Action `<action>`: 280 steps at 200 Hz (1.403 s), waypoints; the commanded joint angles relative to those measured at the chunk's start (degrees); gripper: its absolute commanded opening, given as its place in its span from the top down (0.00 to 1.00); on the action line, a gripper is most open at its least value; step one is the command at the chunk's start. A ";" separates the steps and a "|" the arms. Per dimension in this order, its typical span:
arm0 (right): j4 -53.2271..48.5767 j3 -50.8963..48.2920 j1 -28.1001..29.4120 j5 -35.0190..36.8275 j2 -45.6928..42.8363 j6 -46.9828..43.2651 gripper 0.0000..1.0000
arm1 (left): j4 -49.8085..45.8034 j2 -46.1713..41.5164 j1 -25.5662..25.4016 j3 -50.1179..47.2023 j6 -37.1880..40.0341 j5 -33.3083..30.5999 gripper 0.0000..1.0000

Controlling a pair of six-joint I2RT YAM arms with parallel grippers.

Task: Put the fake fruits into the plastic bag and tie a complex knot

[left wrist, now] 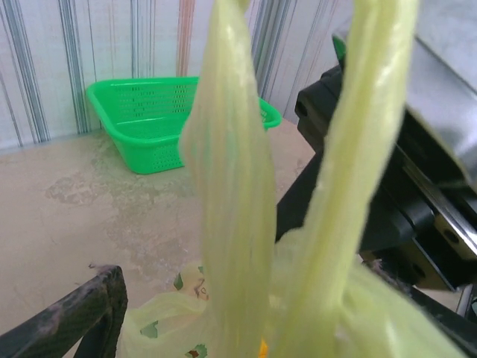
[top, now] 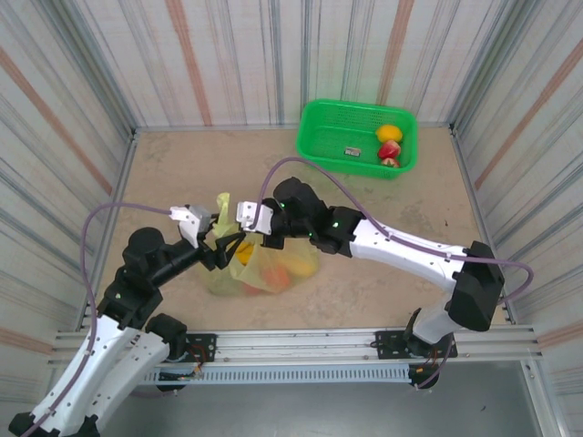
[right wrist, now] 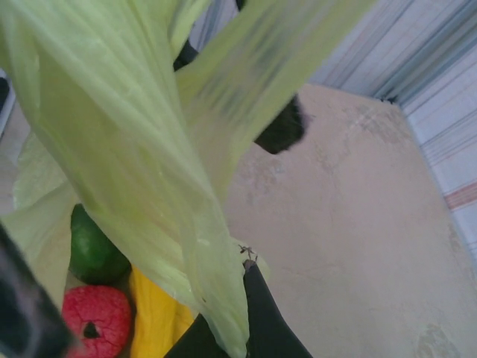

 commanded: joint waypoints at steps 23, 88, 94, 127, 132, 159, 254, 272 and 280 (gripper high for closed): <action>2.85 0.23 1.24 0.24 0.51 0.20 1.00 | 3.26 0.57 0.38 -0.54 -1.26 0.89 0.28; 3.81 -1.11 1.24 -0.09 -0.44 0.07 1.00 | 4.58 0.75 0.72 -0.63 -0.51 3.20 0.64; 3.72 -1.20 1.22 -0.11 -0.44 -0.08 1.00 | 4.73 0.63 0.77 -0.63 -0.38 3.74 0.66; 3.81 -2.06 0.98 -0.55 -1.21 -0.32 1.00 | 5.99 0.96 0.82 -0.83 1.34 6.79 0.85; 3.76 -2.24 0.83 -0.47 -1.50 -0.35 1.00 | 6.13 1.11 0.81 -0.82 1.53 7.12 0.89; 2.98 -2.92 -1.45 -1.84 -3.63 0.31 1.00 | 6.88 2.06 0.85 -0.57 2.76 7.87 1.00; -1.93 1.30 -10.54 -3.77 -6.72 -3.53 1.00 | 20.00 21.99 0.75 12.39 4.69 9.62 1.00; -2.82 1.75 -13.38 -6.21 -7.18 -4.25 1.00 | 22.55 24.79 0.62 13.19 3.78 8.34 1.00; -3.81 2.32 -14.45 -7.24 -7.07 -4.65 1.00 | 23.34 25.68 0.39 13.25 3.30 6.62 1.00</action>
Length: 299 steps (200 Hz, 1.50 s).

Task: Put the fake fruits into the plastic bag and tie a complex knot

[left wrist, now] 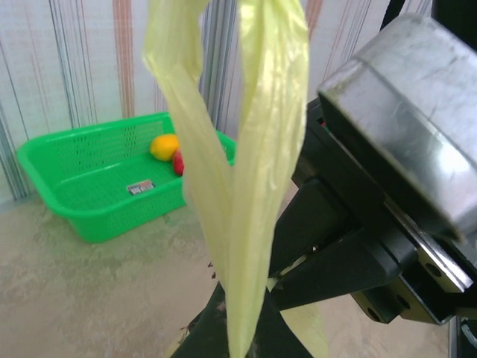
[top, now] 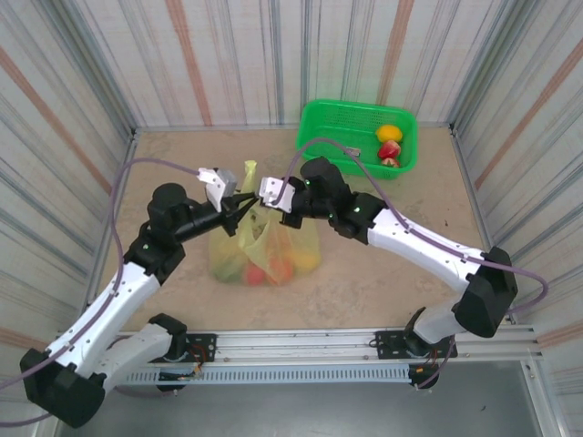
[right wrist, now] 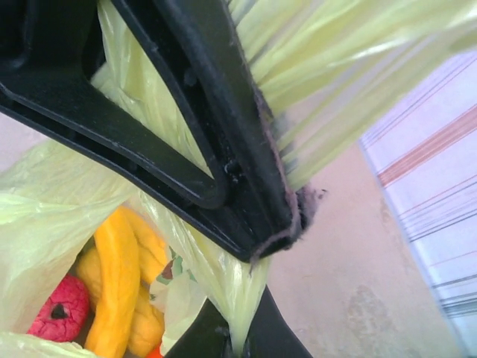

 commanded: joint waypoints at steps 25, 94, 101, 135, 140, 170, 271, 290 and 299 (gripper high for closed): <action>-4.92 3.70 -6.48 -6.37 -1.95 -3.59 1.00 | 7.89 3.07 -1.10 2.34 -0.86 -7.50 1.00; -5.29 1.37 -9.60 -14.24 -2.11 -3.59 0.76 | 7.02 9.71 -8.25 1.51 1.39 -15.80 1.00; -3.79 -0.53 -9.51 -14.78 -3.98 -2.27 0.68 | 8.54 9.99 -8.26 0.39 0.48 -15.84 1.00; 3.98 -7.30 -11.05 -19.78 -13.75 9.47 0.44 | 13.74 10.44 -8.24 -2.99 -0.34 -14.80 1.00; 5.13 -7.68 -11.03 -19.61 -14.67 12.03 0.42 | 13.74 10.59 -8.24 -3.14 -0.11 -14.72 1.00; 6.80 -3.82 -10.98 -13.94 -14.93 30.98 0.34 | 14.53 11.17 -8.37 -3.51 0.99 -13.31 1.00; -30.42 33.18 -11.89 -11.59 9.85 55.71 0.40 | 13.91 10.37 -8.92 -3.63 3.68 -12.91 1.00; -32.24 33.99 -11.72 -12.61 11.05 55.02 0.49 | 12.97 10.44 -8.94 -3.26 4.12 -13.05 1.00; -32.78 34.01 -11.52 -12.81 11.33 54.79 0.55 | 12.82 10.45 -8.89 -3.26 4.27 -13.13 1.00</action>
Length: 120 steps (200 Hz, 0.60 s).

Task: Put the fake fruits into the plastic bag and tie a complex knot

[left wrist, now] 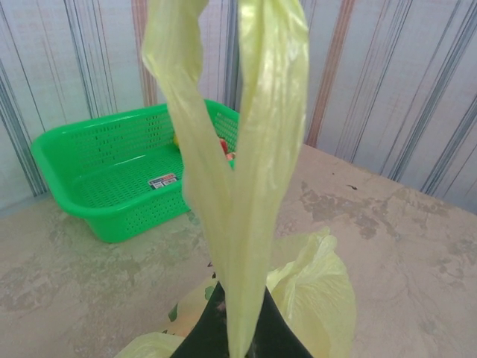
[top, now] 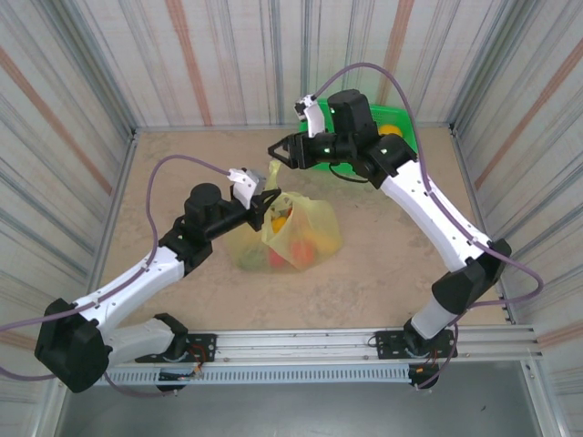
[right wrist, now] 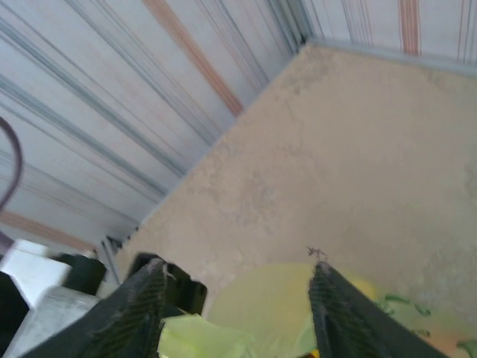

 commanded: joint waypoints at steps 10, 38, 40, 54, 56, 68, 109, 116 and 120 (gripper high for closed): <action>-8.07 1.99 0.71 -1.82 0.89 1.37 0.60 | -0.03 -0.54 -0.26 0.06 1.93 0.38 1.00; -8.71 1.82 1.46 -0.79 0.29 -0.03 0.83 | -0.35 -0.72 -0.31 0.16 2.13 0.45 1.00; -8.70 1.83 1.41 -0.70 0.26 -0.05 0.84 | -0.42 -0.74 -0.30 0.22 2.12 0.42 1.00; -8.40 1.28 1.37 -0.60 -0.72 -0.24 0.90 | -0.72 -0.85 -0.33 0.30 2.29 0.34 1.00; -8.30 1.19 1.34 -0.54 -1.00 -0.24 0.90 | -0.73 -0.90 -0.26 0.17 2.36 0.31 1.00; -7.25 0.25 1.08 -1.02 -1.90 0.23 0.86 | -0.82 -1.03 -0.33 0.09 2.47 0.19 1.00; -5.64 1.44 0.88 -3.88 -1.96 4.42 0.38 | -1.83 -1.03 -1.31 0.30 4.30 0.11 1.00; -6.32 2.46 0.95 -4.17 -1.33 5.07 0.37 | -1.97 -1.10 -1.45 0.27 4.48 -0.04 1.00; -6.91 2.51 0.95 -4.37 -0.88 5.35 0.37 | -1.96 -1.07 -1.47 0.17 4.57 -0.11 1.00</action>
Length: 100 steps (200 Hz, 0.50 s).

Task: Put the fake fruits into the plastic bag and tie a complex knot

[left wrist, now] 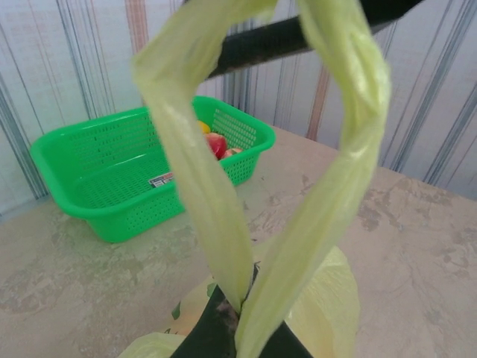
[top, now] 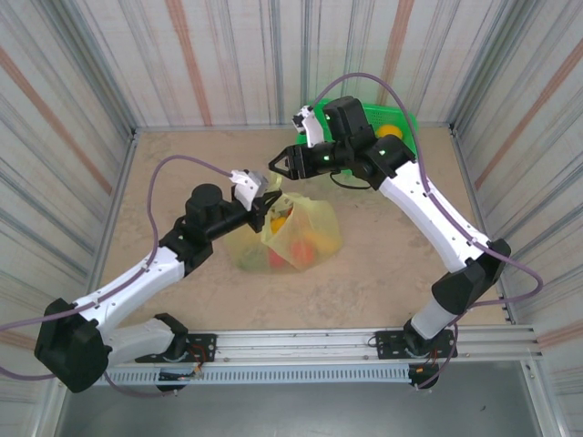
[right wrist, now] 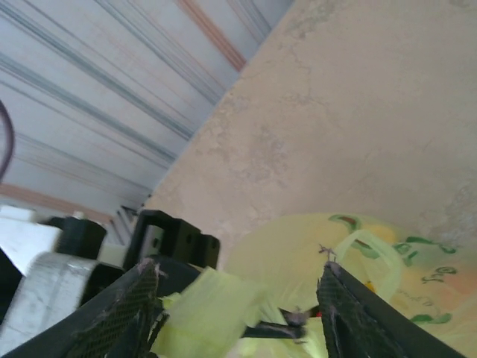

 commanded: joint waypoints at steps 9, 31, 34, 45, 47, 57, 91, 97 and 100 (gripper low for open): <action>-2.24 5.38 0.05 -3.17 0.86 3.27 0.37 | -1.18 -1.14 -0.79 0.18 2.33 -0.27 1.00; -5.70 7.22 0.27 -3.34 2.97 3.19 0.43 | -1.07 -1.25 -0.82 -0.01 2.41 -0.66 1.00; -5.85 7.18 0.25 -3.30 3.10 3.18 0.44 | -1.07 -1.20 -0.83 0.00 2.41 -0.71 1.00; -6.50 6.55 0.47 -3.22 2.97 3.13 0.47 | -1.16 -1.13 -0.82 0.06 2.46 -0.80 1.00; -6.54 6.34 0.49 -3.28 2.77 3.07 0.48 | -1.20 -1.14 -0.84 0.06 2.36 -0.85 1.00; -6.32 5.10 0.45 -3.37 1.96 3.05 0.52 | -1.18 -1.14 -0.77 0.06 2.46 -1.04 1.00; -6.41 3.31 0.40 -2.28 0.12 2.94 0.59 | -1.16 -1.07 -0.82 0.18 2.34 -1.33 1.00; -6.65 3.31 0.39 -2.06 0.17 2.84 0.58 | -1.11 -1.01 -0.82 0.16 2.35 -1.29 1.00; -6.73 3.31 0.40 -1.97 0.17 2.79 0.58 | -1.15 -1.04 -0.80 0.15 2.34 -1.25 1.00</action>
